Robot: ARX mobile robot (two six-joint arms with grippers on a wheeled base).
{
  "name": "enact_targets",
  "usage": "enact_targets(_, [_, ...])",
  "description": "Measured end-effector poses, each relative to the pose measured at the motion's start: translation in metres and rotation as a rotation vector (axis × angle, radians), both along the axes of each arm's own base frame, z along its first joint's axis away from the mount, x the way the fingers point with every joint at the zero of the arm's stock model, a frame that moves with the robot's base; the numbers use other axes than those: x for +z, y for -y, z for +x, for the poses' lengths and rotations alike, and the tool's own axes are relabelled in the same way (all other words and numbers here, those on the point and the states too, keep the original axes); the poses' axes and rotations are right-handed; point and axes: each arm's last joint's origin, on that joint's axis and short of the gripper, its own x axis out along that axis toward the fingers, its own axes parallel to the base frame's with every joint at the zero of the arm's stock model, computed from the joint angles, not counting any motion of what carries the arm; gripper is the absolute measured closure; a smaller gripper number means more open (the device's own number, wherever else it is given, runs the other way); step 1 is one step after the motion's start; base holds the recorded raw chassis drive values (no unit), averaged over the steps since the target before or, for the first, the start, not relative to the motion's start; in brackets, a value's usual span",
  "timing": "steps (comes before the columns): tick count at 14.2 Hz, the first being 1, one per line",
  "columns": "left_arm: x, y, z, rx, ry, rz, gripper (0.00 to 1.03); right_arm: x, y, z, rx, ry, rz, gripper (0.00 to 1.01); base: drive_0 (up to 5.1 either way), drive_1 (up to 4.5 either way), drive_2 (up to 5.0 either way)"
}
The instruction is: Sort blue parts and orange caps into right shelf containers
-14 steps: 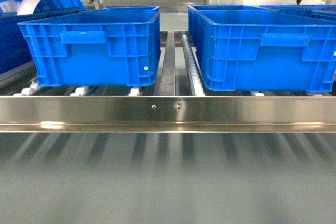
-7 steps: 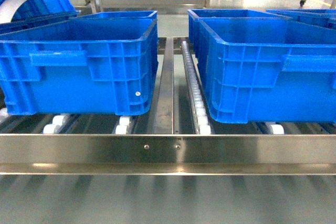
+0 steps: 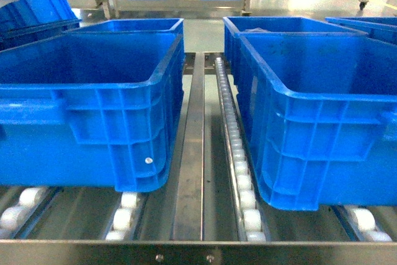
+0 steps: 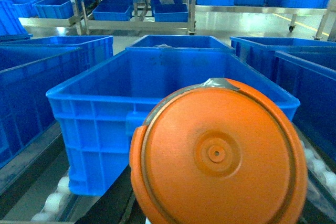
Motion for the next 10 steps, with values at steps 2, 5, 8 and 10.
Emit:
enact_targets(2, [0.0000,0.0000,0.0000,0.001,0.000,0.000,0.61,-0.0005,0.0000,0.0000,-0.001,-0.005,0.000,0.57,0.0,2.14,-2.2])
enact_targets(5, [0.0000,0.0000,0.0000,-0.001,0.000,0.000,0.61,-0.0004,0.0000,0.0000,0.000,-0.004,0.000,0.57,0.0,0.00,0.0])
enact_targets(8, [0.0000,0.0000,0.0000,-0.001,0.000,0.000,0.61,-0.0004,0.0000,0.0000,0.000,-0.004,0.000,0.57,0.0,0.00,0.0])
enact_targets(10, [0.0000,0.0000,0.0000,-0.001,0.000,0.000,0.61,-0.0004,0.0000,0.0000,0.000,-0.004,0.000,0.57,0.0,0.00,0.0])
